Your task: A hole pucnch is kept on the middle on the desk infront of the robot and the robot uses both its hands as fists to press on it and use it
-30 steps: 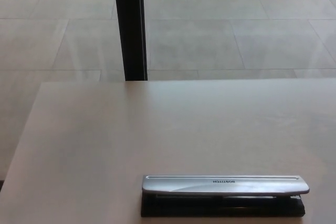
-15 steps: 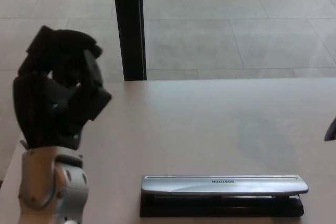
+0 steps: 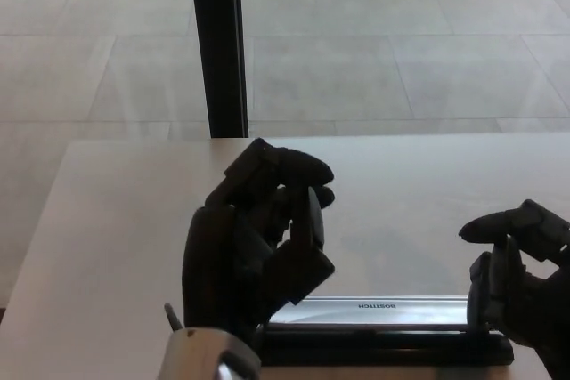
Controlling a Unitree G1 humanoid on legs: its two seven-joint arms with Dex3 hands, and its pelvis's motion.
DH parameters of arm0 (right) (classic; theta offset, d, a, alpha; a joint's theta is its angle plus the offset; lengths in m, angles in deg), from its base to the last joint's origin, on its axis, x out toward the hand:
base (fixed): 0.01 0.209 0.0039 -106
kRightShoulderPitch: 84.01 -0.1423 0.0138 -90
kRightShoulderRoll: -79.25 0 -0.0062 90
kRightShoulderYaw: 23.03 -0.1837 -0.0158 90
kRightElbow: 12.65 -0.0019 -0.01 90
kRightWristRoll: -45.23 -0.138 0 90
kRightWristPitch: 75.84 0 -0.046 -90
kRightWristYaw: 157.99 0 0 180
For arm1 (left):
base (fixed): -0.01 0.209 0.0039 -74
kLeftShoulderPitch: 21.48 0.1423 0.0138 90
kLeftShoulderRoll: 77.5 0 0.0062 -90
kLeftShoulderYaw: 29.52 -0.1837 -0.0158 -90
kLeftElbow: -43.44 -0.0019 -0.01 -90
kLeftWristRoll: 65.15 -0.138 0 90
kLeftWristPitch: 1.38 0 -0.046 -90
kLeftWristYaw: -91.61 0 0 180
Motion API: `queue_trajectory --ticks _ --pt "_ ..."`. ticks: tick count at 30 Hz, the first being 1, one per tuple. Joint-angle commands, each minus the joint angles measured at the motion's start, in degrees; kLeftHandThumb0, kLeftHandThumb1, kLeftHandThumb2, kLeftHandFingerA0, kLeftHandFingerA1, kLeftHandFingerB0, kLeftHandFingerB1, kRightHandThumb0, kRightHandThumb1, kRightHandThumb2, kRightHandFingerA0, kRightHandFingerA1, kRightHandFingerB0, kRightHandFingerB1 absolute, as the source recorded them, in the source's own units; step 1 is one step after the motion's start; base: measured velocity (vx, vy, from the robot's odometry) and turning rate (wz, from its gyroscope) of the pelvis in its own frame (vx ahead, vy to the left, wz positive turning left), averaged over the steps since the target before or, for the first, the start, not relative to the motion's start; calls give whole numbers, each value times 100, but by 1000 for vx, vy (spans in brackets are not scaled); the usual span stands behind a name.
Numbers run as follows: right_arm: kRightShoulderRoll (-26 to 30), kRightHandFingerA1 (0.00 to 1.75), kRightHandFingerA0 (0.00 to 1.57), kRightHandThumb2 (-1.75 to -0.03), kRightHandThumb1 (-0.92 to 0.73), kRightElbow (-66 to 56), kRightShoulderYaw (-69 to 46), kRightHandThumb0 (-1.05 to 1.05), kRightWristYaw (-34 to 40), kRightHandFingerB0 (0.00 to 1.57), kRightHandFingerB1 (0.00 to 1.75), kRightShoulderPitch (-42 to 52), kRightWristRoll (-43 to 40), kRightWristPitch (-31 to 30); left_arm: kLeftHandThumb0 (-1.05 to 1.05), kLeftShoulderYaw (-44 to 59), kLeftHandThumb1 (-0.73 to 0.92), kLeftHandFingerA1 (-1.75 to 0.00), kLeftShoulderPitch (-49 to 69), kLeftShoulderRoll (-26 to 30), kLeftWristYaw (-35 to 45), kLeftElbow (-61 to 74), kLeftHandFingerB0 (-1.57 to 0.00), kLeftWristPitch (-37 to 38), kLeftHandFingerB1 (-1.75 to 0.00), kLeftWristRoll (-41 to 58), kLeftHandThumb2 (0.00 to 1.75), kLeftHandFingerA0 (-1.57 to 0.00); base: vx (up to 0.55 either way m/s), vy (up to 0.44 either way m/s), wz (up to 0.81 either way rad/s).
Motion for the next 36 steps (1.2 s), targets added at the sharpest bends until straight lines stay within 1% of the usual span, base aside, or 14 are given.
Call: queue_trajectory --ticks 1,5,6,8,9,10,17,19,21,24,28,29,30,36 --pt "260 175 112 -108 -47 67 -4 -43 -374 97 115 -77 -16 -436 -16 -389 79 -175 275 -813 -626 -134 -49 -398 -173 -1 117 -96 0 0 0" --pt "315 175 111 -105 -49 -28 -64 -42 -353 97 118 -296 -65 -649 -18 -321 75 -175 331 -623 -561 -390 -52 -287 -175 -84 116 -95 0 0 0" --pt "310 175 118 -106 -51 -36 -75 -39 -337 96 116 -367 -63 -686 -18 -296 77 -175 323 -598 -520 -500 -52 -208 -175 -102 115 -94 0 0 0" --pt "276 175 109 -103 -49 -29 -75 -41 -329 98 114 -555 -38 -734 -19 -238 79 -175 324 -577 -450 -937 -48 60 -174 -195 109 -94 0 0 0" --pt "269 137 131 -112 -51 -31 -70 -50 -335 100 107 -578 -32 -765 -20 -233 80 -175 342 -574 -423 -1040 -48 130 -172 -200 107 -94 0 0 0" --pt "250 174 110 -102 -49 -23 -56 -43 -360 98 113 -594 -22 -763 -21 -236 80 -175 382 -588 -454 -1138 -48 154 -172 -221 107 -95 0 0 0" --pt "51 171 113 -97 -53 80 -7 -44 -314 98 107 -736 121 -666 -22 -262 81 -175 353 -591 -506 -1635 -45 358 -172 -477 103 -95 0 0 0" --pt "-137 172 115 -93 -54 240 37 -54 -210 100 101 -752 254 -449 -29 -263 81 -175 464 -703 -550 -1830 -44 574 -161 -471 94 -94 0 0 0" --pt "-277 168 112 -96 -50 291 46 -50 -119 102 100 -734 334 -395 -27 -276 83 -175 522 -780 -584 -1940 -43 720 -158 -464 92 -91 0 0 0" --pt "-505 168 114 -94 -53 354 82 -52 -25 98 102 -581 395 -329 -31 -344 84 -175 638 -930 -628 -2132 -44 998 -152 -448 86 -90 0 0 0" --pt "-639 169 119 -92 -55 445 149 -55 -40 99 109 -435 503 -258 -35 -414 89 -175 608 -985 -676 -2346 -42 1187 -156 -505 79 -88 0 0 0" --pt "-677 140 137 -109 -49 510 162 -57 -59 102 109 -413 515 -185 -35 -432 90 -175 601 -986 -672 -2391 -40 1236 -160 -527 78 -87 0 0 0" --pt "-730 171 117 -90 -54 623 168 -54 -115 100 111 -373 519 -66 -34 -445 91 -175 607 -1002 -683 -2432 -42 1282 -162 -526 78 -88 0 0 0" --pt "-838 171 118 -95 -51 1301 174 -53 -282 100 118 -234 645 409 -36 -485 92 -175 705 -1060 -763 -2476 -45 1374 -154 -447 72 -85 0 0 0"
